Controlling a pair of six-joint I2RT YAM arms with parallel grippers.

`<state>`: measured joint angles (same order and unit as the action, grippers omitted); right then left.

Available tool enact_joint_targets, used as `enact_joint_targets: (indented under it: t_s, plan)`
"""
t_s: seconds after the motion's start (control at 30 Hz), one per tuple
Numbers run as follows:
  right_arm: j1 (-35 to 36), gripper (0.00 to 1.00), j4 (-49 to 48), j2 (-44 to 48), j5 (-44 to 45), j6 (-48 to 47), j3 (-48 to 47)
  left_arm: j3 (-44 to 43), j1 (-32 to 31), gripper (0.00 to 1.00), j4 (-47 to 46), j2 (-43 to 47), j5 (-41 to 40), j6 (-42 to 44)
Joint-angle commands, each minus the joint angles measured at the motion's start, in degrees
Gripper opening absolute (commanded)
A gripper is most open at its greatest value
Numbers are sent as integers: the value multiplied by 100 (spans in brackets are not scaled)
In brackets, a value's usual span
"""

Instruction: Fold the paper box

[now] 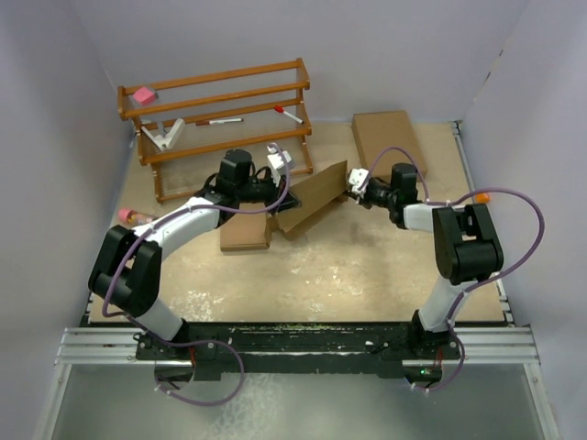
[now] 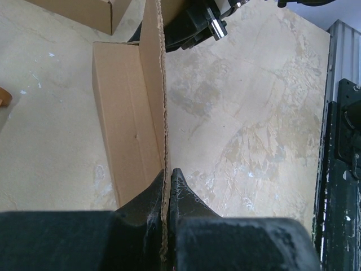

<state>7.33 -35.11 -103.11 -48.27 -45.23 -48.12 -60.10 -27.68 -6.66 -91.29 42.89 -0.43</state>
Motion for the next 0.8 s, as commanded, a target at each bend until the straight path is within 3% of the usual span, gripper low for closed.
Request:
enact_joint_targets:
  t_s: [0.0,0.13,0.27,0.37,0.53,0.77]
  plan:
    - [40,0,669,389,-408,-312,-352,-138,61,4,-555,71,141,-310]
    - [24,0,3219,624,-181,-541,-1473,-212,68,5,-668,391,-233,-922]
    - [25,0,5763,678,292,-543,-2407,-251,79,12,-677,643,-430,-1816]
    - [23,0,7026,739,629,-366,-2804,-99,71,15,-854,706,-468,-2702]
    - [24,0,8298,1005,1219,-156,-3198,322,6,12,-1141,820,-559,-3922]
    - [41,0,9033,925,2280,224,-3554,577,-634,7,-1009,483,-941,-4419]
